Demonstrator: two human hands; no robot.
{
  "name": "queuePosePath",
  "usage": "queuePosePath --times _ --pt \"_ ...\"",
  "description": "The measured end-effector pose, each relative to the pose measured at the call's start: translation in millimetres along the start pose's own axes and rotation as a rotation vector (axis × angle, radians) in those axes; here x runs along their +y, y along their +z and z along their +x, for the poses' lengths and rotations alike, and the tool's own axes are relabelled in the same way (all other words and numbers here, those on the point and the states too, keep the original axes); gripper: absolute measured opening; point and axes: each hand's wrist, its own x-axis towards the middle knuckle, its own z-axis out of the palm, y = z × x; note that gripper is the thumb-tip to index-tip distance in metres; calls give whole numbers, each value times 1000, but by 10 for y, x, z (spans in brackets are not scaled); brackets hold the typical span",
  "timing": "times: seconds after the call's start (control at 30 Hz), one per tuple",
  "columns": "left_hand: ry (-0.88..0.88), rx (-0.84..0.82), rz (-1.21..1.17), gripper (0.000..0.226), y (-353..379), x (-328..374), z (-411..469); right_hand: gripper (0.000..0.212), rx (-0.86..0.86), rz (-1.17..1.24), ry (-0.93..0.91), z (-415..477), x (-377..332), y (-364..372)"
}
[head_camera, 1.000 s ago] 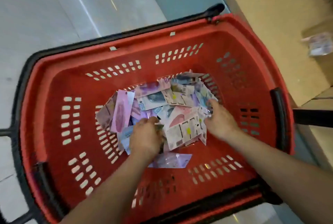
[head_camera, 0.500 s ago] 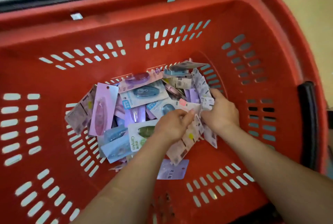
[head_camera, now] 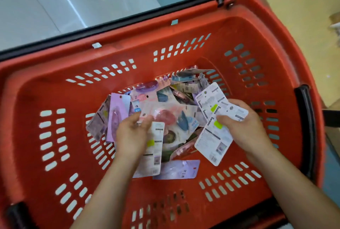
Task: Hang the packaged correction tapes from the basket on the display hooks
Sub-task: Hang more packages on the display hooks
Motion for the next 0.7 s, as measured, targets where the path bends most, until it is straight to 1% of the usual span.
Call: queuePosePath --times 0.07,0.17,0.27,0.3,0.37,0.4,0.47,0.5,0.53,0.6,0.67,0.7 --pt "36 44 23 26 -258 -29 -22 35 -52 57 3 -88 -25 61" --pt "150 84 120 13 -577 34 -177 34 -86 93 -23 -244 -135 123" --pt "241 80 195 4 -693 120 -344 33 -78 0 -125 -446 -303 169" --pt "245 76 208 20 -687 182 -411 35 -60 -81 -191 -527 -367 184" --pt "294 13 216 52 -644 330 -549 48 -49 -290 -382 -719 -478 243" --pt "366 -22 246 59 -621 414 -614 56 -49 -376 -453 -812 -514 291" --pt "537 -73 364 59 -597 587 -703 63 -9 -417 -491 -928 -532 397" --pt "608 -76 439 54 -595 653 -715 62 28 -385 -453 -957 -524 438" --pt "671 -69 505 49 -596 731 -740 60 65 -326 -371 -971 -529 474" --pt "737 -85 592 44 -578 833 -817 52 120 -119 -146 -943 -568 503" --pt "793 -136 651 42 -542 936 -974 43 121 80 37 -927 -664 507" --pt "830 -150 680 41 -535 973 -1043 43 93 145 59 -938 -712 508"
